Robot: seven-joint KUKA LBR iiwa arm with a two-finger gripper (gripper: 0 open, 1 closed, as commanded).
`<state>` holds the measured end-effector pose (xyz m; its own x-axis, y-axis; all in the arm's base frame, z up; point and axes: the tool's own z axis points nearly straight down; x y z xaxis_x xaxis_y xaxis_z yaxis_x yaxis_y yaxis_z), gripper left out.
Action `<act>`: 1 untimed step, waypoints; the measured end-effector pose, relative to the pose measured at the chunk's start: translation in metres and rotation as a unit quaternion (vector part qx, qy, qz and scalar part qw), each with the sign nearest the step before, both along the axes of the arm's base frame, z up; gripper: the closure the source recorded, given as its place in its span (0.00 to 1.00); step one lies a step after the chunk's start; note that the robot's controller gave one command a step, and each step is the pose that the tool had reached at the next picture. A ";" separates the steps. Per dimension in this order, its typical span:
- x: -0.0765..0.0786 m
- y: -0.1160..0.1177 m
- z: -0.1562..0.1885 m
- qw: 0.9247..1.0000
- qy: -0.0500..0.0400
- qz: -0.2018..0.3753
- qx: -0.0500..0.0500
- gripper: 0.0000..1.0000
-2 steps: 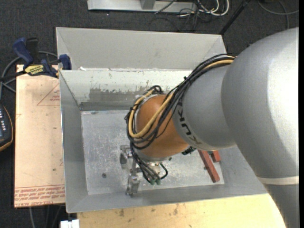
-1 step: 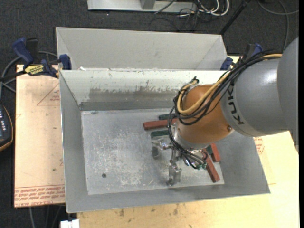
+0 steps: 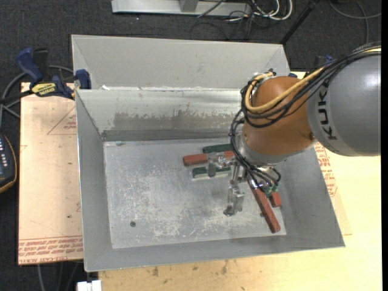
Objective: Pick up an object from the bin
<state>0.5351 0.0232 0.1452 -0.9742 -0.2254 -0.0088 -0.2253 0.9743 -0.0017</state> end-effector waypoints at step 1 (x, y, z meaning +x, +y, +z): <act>-0.016 -0.031 -0.014 0.999 0.005 -0.036 0.000 0.00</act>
Offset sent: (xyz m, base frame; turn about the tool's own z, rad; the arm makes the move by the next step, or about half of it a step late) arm -0.0164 -0.0304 -0.0136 0.0681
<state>0.5187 -0.0078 0.1310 -0.9880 -0.1545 0.0003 -0.1545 0.9880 0.0005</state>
